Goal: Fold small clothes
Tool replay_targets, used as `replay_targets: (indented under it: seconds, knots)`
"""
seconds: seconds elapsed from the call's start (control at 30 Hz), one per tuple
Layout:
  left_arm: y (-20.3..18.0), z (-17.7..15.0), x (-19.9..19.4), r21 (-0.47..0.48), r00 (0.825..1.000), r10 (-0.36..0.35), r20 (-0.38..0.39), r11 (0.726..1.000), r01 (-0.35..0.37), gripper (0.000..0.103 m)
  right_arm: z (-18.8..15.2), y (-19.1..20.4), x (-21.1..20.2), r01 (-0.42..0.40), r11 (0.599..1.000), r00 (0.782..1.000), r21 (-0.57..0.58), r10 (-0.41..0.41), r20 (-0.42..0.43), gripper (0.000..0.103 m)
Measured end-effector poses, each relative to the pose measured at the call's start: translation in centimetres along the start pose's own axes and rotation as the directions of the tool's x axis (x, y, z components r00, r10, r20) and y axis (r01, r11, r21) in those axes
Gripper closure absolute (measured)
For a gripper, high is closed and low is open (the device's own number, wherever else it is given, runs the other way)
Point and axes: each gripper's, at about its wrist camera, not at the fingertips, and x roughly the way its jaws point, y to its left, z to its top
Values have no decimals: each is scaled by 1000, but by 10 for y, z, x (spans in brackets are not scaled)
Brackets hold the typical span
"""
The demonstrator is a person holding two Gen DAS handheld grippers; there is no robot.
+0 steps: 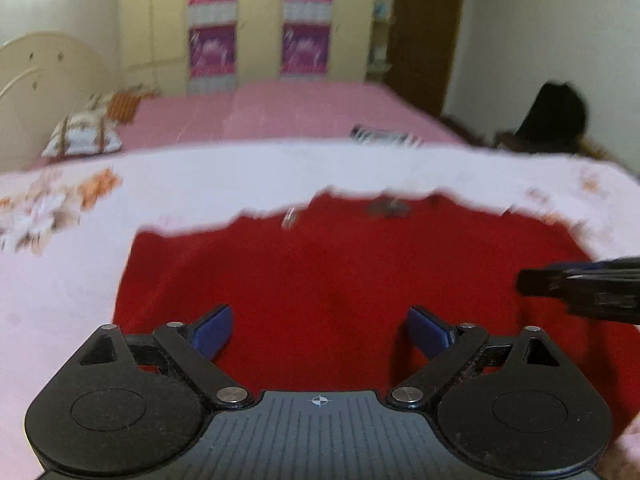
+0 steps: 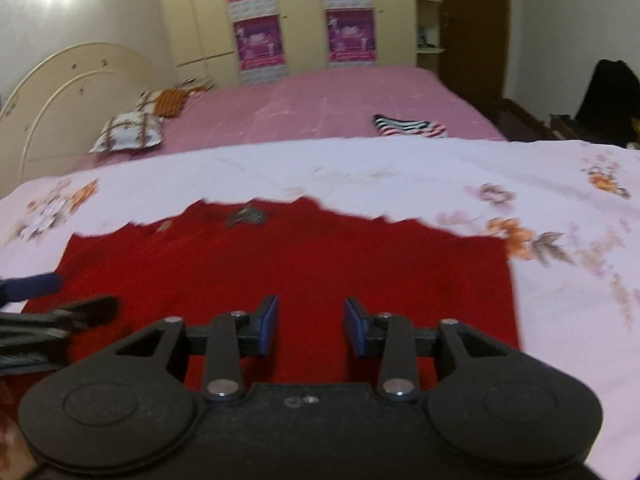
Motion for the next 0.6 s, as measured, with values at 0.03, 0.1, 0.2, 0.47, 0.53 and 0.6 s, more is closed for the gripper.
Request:
replay_targets:
  seconds: [0.03,0.1,0.2,0.47,0.53,0.6]
  knots:
    - [3,-4,6,1,1000,8,-12,1000,-8,9,-2,4,3,2,1000,1000,-12,-2,-4,68]
    - [2,-8,5,31,1000,15,9,999,-15,9,-9,4,11,49,998,999,-50,-50,-11,68]
    - [2,-7,3,26,1000,27,-8,999,-27,9,-15,-18,16,109,994,994,-30,-109,8,67]
    - [19,-15,-27,-51,999,51,-17,997,-52,9,-22,-36,-7,167,986,986,-2,-167,5,65]
    - [16,-19,-39,-40,999,50,-5,998,-50,9,-25,-31,-22,125,992,992,17,-125,16,65]
    - [13,-24,-49,-49,1000,27,-7,998,-27,9,-29,-22,-32,80,997,996,19,-81,21,65]
